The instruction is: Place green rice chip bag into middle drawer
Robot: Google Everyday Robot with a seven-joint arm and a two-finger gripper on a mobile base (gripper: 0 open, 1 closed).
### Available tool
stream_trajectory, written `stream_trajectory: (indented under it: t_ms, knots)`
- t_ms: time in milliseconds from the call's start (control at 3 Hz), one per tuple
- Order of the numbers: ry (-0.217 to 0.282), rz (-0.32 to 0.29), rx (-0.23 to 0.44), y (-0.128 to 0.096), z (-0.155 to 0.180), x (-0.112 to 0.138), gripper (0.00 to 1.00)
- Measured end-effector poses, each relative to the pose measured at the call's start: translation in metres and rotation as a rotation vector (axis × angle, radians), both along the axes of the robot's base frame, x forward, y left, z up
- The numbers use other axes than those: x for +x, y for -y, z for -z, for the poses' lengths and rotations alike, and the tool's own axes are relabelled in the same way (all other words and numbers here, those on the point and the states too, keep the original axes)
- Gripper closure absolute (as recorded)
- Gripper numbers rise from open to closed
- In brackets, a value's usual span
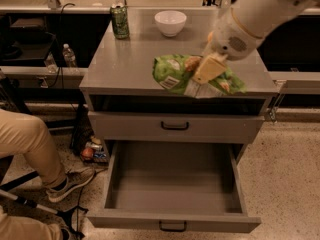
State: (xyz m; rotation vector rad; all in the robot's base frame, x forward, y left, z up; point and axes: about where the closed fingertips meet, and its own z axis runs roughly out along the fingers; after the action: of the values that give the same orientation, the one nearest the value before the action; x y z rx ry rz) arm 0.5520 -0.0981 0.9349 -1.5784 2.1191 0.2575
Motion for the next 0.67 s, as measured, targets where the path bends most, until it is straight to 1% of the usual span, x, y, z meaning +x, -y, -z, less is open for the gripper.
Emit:
stream_trajectory:
  t_ms: [333, 667]
  knots:
    - [-0.078, 0.042, 0.039, 0.0190, 0.0154, -0.0396, 1.00]
    - [-0.078, 0.042, 0.039, 0.0190, 0.0154, -0.0396, 1.00]
